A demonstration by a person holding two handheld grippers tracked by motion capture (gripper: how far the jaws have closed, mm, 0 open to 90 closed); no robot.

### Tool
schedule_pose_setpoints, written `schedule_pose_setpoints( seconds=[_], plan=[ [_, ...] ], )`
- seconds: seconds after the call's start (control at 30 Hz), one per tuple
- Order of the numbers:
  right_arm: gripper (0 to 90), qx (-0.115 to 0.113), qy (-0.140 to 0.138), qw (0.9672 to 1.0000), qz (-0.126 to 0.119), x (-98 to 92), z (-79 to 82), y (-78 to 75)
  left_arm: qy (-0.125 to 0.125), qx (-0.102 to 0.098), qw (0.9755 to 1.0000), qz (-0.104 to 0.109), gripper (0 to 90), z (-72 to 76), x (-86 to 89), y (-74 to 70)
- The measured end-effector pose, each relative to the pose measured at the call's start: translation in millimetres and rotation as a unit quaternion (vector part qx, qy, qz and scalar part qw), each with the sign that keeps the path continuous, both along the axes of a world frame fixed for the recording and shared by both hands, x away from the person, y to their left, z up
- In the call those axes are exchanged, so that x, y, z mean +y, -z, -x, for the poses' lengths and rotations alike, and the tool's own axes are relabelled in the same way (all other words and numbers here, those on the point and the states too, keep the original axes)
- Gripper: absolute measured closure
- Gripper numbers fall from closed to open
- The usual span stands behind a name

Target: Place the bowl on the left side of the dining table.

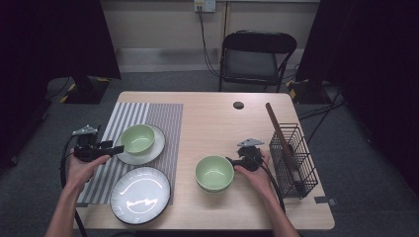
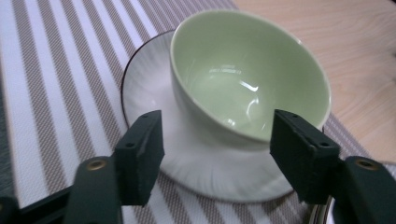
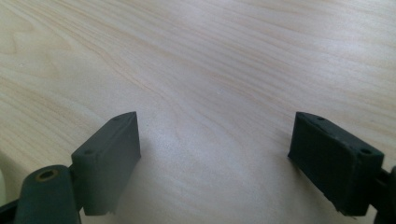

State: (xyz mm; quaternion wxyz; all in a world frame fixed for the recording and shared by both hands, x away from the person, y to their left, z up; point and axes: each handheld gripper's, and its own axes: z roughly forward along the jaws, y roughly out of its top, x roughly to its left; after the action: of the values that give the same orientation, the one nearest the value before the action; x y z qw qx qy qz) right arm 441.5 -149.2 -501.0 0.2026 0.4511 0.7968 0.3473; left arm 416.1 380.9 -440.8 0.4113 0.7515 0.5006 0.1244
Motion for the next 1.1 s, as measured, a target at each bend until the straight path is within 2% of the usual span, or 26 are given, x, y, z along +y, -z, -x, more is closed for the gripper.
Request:
schedule_pose_setpoints(
  seconds=[0.07, 0.13, 0.2, 0.33, 0.4, 0.5, 0.57, 0.63, 0.77, 0.93, 1.0, 1.1],
  plan=[
    [15.8, 0.000, 0.000, 1.0000, 0.000, 0.0, 0.0, 0.0, -0.008, -0.003, 0.9999, -0.012, 30.0, 8.7, 6.4, 2.1],
    [15.8, 0.000, 0.000, 1.0000, 0.000, 0.0, 0.0, 0.0, -0.014, -0.001, 0.9999, 0.001, 27.4, 16.4, 12.7, 4.2],
    [15.8, 0.000, -0.001, 1.0000, 0.000, -0.1, 0.0, 0.0, -0.016, 0.004, 0.9998, -0.010, 24.9, 21.8, 16.6, 6.5],
    [15.8, 0.000, 0.000, 1.0000, 0.000, 0.0, 0.0, 0.0, -0.019, 0.006, 0.9997, -0.015, 20.4, 29.4, 19.8, 14.7],
    [15.8, 0.000, -0.001, 1.0000, 0.000, -0.1, 0.0, 0.0, -0.015, 0.009, 0.9995, -0.027, 16.2, 31.8, 19.9, 20.8],
    [15.8, 0.000, -0.001, 1.0000, 0.000, -0.1, 0.0, 0.0, -0.015, 0.021, 0.9995, -0.020, 16.8, 31.8, 20.8, 31.2],
    [15.8, 0.000, 0.000, 1.0000, 0.000, 0.0, 0.0, 0.0, -0.029, 0.023, 0.9987, -0.036, 18.1, 31.0, 21.2, 34.8],
    [15.8, 0.000, -0.001, 1.0000, 0.000, -0.1, 0.0, 0.0, -0.039, 0.023, 0.9981, -0.041, 20.0, 30.5, 20.6, 38.4],
    [15.8, 0.000, -0.001, 1.0000, 0.000, -0.1, 0.0, 0.0, -0.039, 0.026, 0.9967, -0.066, 18.9, 28.0, 14.5, 45.7],
    [15.8, 0.000, -0.001, 1.0000, 0.000, -0.1, 0.0, 0.0, -0.041, 0.019, 0.9950, -0.089, 18.4, 25.5, 7.7, 51.0],
    [15.8, 0.000, -0.001, 1.0000, 0.000, -0.1, 0.0, 0.0, -0.042, 0.021, 0.9951, -0.087, 16.5, 24.6, 6.7, 51.3],
    [15.8, 0.000, -0.001, 1.0000, 0.000, -0.1, 0.0, 0.0, -0.043, 0.009, 0.9940, -0.101, 16.7, 25.2, 5.5, 53.4]
  ],
)
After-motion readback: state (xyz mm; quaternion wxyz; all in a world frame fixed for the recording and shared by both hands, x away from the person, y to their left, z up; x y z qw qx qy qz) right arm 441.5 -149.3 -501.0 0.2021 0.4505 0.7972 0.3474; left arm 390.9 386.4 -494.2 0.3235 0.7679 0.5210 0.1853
